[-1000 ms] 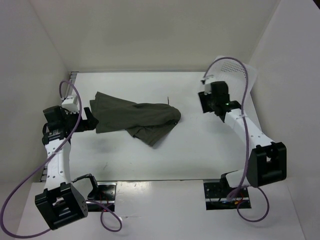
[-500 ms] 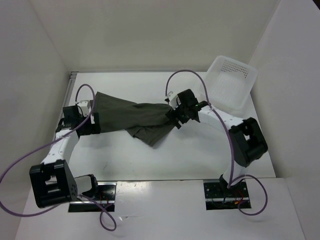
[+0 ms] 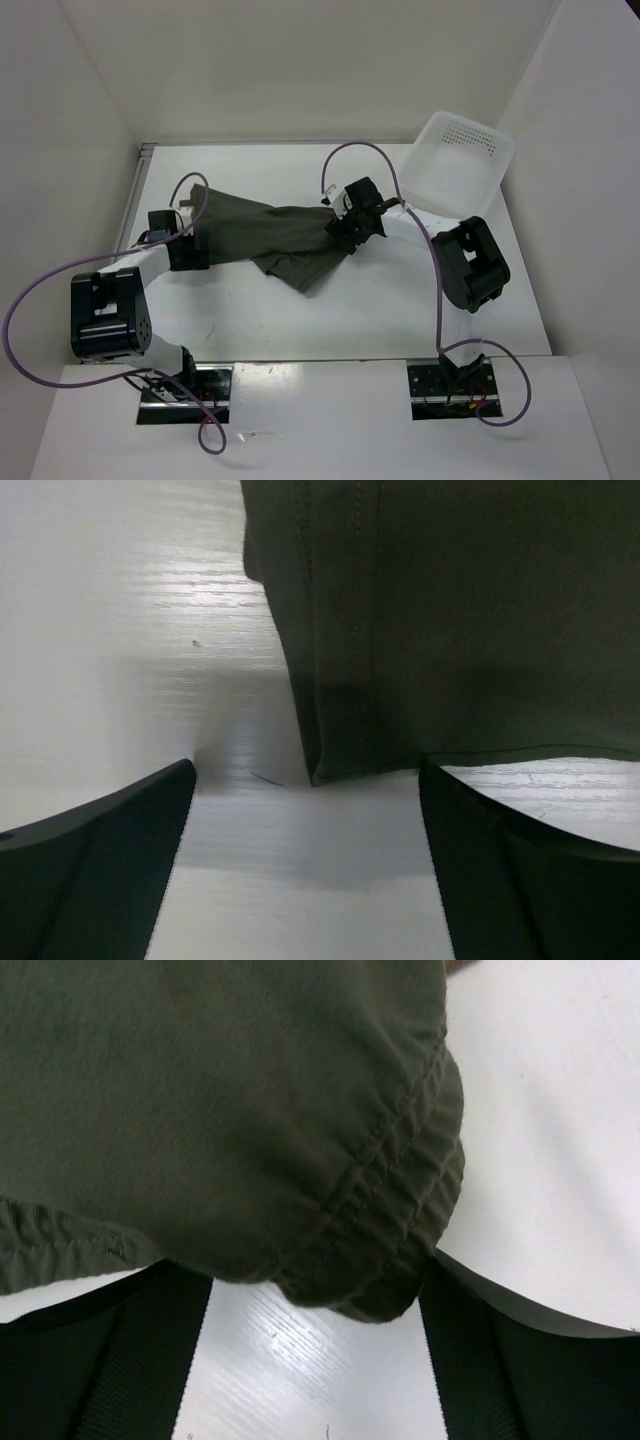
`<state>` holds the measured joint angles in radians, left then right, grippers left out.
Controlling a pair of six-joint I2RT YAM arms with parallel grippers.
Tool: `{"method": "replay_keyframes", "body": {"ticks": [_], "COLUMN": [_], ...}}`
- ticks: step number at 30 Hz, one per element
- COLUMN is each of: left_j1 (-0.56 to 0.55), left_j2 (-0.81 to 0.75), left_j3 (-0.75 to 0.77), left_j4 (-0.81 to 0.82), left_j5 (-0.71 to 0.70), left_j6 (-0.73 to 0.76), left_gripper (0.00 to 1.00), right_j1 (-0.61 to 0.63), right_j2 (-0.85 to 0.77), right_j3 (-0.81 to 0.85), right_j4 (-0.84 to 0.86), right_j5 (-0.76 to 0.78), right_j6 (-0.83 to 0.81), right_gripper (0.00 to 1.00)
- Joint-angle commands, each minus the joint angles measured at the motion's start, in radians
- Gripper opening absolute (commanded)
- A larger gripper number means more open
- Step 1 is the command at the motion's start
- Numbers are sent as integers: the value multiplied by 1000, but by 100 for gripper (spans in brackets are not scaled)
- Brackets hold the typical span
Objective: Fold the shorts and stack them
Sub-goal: Move the shorts to the center of the board, then flatten the shorts out
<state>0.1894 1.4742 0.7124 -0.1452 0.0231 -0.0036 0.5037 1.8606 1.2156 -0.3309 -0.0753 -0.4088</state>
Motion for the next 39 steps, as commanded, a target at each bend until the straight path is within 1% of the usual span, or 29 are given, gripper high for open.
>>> {"method": "replay_keyframes", "body": {"ticks": [1,2,3,4,5,6,8,9,11,12,15,16,19,20,21,22,24,25,26,28,29,30,32,34,35,36,37,38,39], "left_j1": [-28,-28,-39,-39,-39,-39,-39,-39,-39,-39,-39,-39,-39,-39,-39,-39,-39,-27,-27,7,16,33,47,47,47,47,47,47,47], "left_j2": [47,57,57,72,84,93,104,113,124,124,124,115,89,89,89,104,124,141,141,152,152,141,114,43,13,-56,-92,-130,-203], "left_j3": [-4,-4,-4,11,12,27,39,48,48,48,59,68,211,273,344,502,670,752,909,1046,1140,1169,1188,1132,1089,1038,922,861,802], "left_j4": [42,42,42,42,32,32,42,42,52,61,61,61,29,15,-19,-37,-92,-109,-144,-188,-221,-237,-275,-298,-307,-307,-316,-317,-341], "left_j5": [15,15,15,33,34,34,43,43,43,43,52,52,52,38,38,38,9,9,9,9,9,0,0,11,11,20,20,20,41], "left_j6": [4,4,4,4,4,4,4,4,4,4,4,4,4,4,4,4,4,4,4,4,4,4,4,4,4,4,4,4,4], "left_gripper": [92,86,80,73,51,40,26,16,3,0,0,0,0,0,0,0,0,0,0,0,0,0,0,0,0,0,0,0,0], "right_j1": [1,1,1,1,1,1,1,1,1,1,1,1,1,1,1,1,1,1,1,1,1,1,1,10,19,19,56,73,91], "right_j2": [23,32,32,43,43,43,54,54,54,54,45,45,35,35,44,57,95,107,117,135,135,124,101,45,22,-4,-61,-93,-124], "right_j3": [50,62,62,74,75,84,94,107,131,131,162,173,271,353,402,514,638,760,819,959,987,1013,1013,951,919,829,768,701,561], "right_j4": [50,38,38,38,38,38,38,38,38,38,27,18,9,9,25,50,70,79,79,61,50,50,40,10,-11,-61,-80,-91,-103], "right_j5": [-15,-24,-24,-24,-24,-24,-24,-14,-3,-3,6,6,40,64,125,161,253,275,293,302,313,324,335,296,240,214,201,210,219], "right_j6": [13,13,13,13,13,13,13,13,13,1,-22,-33,-58,-70,-70,-70,-70,-70,-70,-70,-79,-79,-79,-94,-113,-142,-216,-255,-292], "right_gripper": [81,78,68,62,56,44,33,22,14,7,0,0,0,0,0,0,0,0,0,0,0,0,0,0,0,0,0,0,0]}}
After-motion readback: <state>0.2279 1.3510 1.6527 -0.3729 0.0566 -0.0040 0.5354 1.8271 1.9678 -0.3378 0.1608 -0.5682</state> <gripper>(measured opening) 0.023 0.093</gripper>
